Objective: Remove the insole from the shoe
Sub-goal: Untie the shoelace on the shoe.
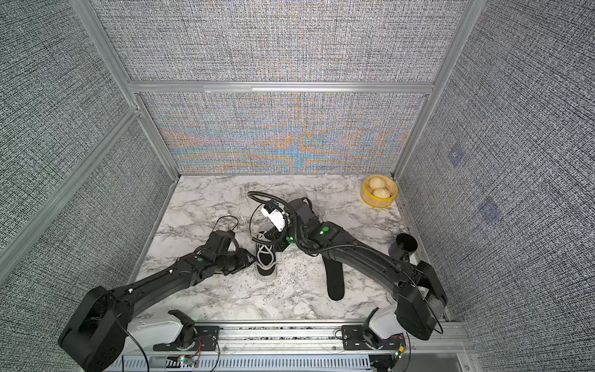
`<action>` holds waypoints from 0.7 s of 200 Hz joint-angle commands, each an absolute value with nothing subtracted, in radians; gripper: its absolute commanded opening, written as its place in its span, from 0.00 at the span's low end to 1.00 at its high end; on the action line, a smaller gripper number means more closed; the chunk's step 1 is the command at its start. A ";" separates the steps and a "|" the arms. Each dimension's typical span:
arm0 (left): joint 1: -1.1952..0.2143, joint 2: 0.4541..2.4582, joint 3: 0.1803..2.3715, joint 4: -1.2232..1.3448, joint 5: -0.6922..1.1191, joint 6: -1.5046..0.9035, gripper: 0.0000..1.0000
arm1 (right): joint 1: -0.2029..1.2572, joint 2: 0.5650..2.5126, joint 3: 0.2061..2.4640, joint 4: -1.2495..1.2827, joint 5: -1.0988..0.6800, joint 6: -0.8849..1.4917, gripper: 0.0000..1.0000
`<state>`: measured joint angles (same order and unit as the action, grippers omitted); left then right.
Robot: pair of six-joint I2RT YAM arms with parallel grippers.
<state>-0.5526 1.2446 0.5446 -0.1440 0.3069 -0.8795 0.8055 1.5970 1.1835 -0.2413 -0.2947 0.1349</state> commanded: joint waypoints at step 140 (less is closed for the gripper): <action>-0.551 1.184 0.574 -0.234 0.248 -0.850 0.43 | 0.784 1.837 1.451 0.018 -0.135 0.199 0.00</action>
